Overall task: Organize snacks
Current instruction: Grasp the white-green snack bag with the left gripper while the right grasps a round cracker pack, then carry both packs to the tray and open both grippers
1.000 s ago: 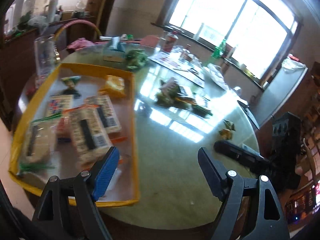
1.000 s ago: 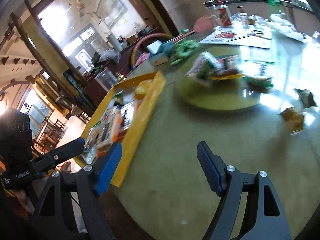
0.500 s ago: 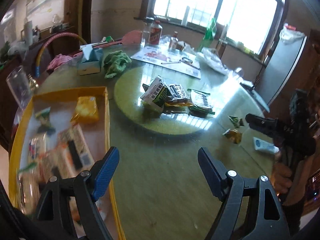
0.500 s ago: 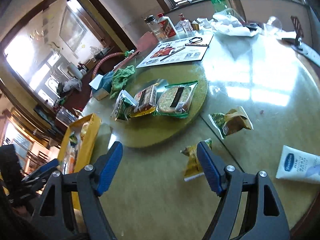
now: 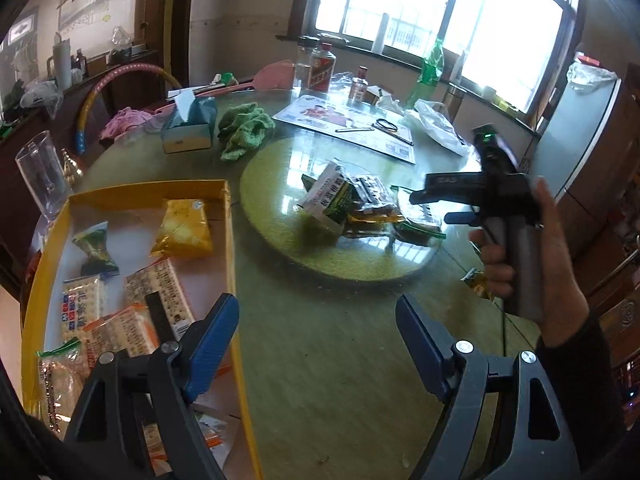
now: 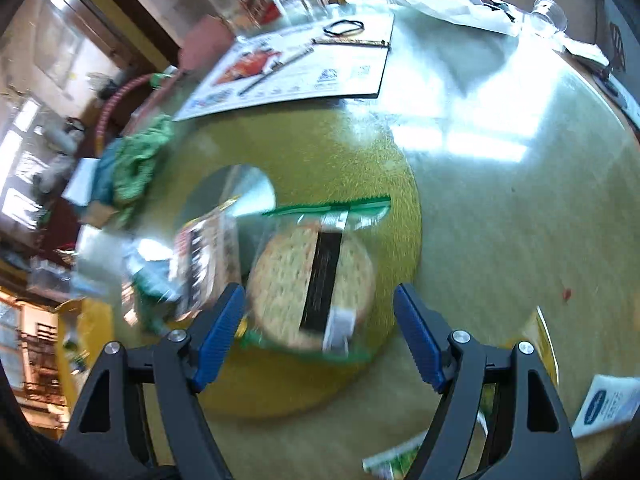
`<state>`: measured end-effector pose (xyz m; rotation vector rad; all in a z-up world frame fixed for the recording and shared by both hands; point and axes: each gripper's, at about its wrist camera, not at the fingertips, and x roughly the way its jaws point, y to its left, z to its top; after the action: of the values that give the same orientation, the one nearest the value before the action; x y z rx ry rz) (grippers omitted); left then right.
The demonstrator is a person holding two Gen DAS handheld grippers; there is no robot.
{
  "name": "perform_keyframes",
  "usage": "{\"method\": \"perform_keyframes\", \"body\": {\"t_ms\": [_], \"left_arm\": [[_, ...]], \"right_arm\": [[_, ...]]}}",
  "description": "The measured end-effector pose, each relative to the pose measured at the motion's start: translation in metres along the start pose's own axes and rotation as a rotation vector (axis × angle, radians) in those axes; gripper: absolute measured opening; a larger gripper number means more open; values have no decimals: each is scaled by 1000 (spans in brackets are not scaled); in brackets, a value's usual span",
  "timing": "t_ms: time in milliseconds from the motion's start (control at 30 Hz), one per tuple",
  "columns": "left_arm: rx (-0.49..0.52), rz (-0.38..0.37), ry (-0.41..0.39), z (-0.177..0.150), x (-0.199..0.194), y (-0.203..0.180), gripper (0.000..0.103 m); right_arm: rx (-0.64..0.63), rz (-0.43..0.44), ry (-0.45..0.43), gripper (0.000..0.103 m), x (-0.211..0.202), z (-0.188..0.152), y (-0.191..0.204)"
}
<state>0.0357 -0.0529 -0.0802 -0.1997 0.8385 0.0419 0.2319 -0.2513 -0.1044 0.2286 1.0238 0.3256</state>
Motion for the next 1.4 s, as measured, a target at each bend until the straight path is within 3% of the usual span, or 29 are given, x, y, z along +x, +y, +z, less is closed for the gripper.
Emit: {"method": "perform_keyframes", "body": {"t_ms": [100, 200, 267, 367, 567, 633, 700, 767, 900, 1033, 1200, 1233, 1300, 1400], "left_arm": [[-26, -1, -5, -1, -2, 8, 81], [-31, 2, 1, 0, 1, 10, 81], [-30, 12, 4, 2, 2, 9, 81], [-19, 46, -7, 3, -1, 6, 81], [27, 39, 6, 7, 5, -8, 81], [42, 41, 40, 11, 19, -14, 81], [33, 21, 78, 17, 33, -18, 81], [14, 10, 87, 27, 49, -21, 81], [-3, 61, 77, 54, 87, -31, 81], [-27, 129, 144, 77, 140, -32, 80], [5, 177, 159, 89, 169, -35, 79], [17, 198, 163, 88, 174, -36, 77], [15, 184, 192, 85, 181, -34, 52], [-9, 124, 199, 78, 179, -30, 36]], "right_arm": [[-1, -34, -3, 78, 10, 4, 7], [-25, -78, -5, 86, 17, 5, 18], [-80, -160, -19, 86, 24, 2, 29], [-198, -257, -34, 77, 28, -12, 44], [-210, -231, -19, 76, 2, -63, 36], [-232, -212, -16, 76, 4, -84, 69], [-280, -201, -14, 76, 12, -76, 90], [-320, -176, -17, 76, 8, -74, 75], [-327, -139, -52, 76, -4, -64, 18], [-311, -94, -98, 76, -12, -78, 10], [-320, -77, -159, 76, -13, -87, 12], [-338, -87, -165, 76, -11, -88, 15], [-346, -91, -170, 76, -11, -90, 18], [-347, -85, -187, 76, -12, -92, 17]]}}
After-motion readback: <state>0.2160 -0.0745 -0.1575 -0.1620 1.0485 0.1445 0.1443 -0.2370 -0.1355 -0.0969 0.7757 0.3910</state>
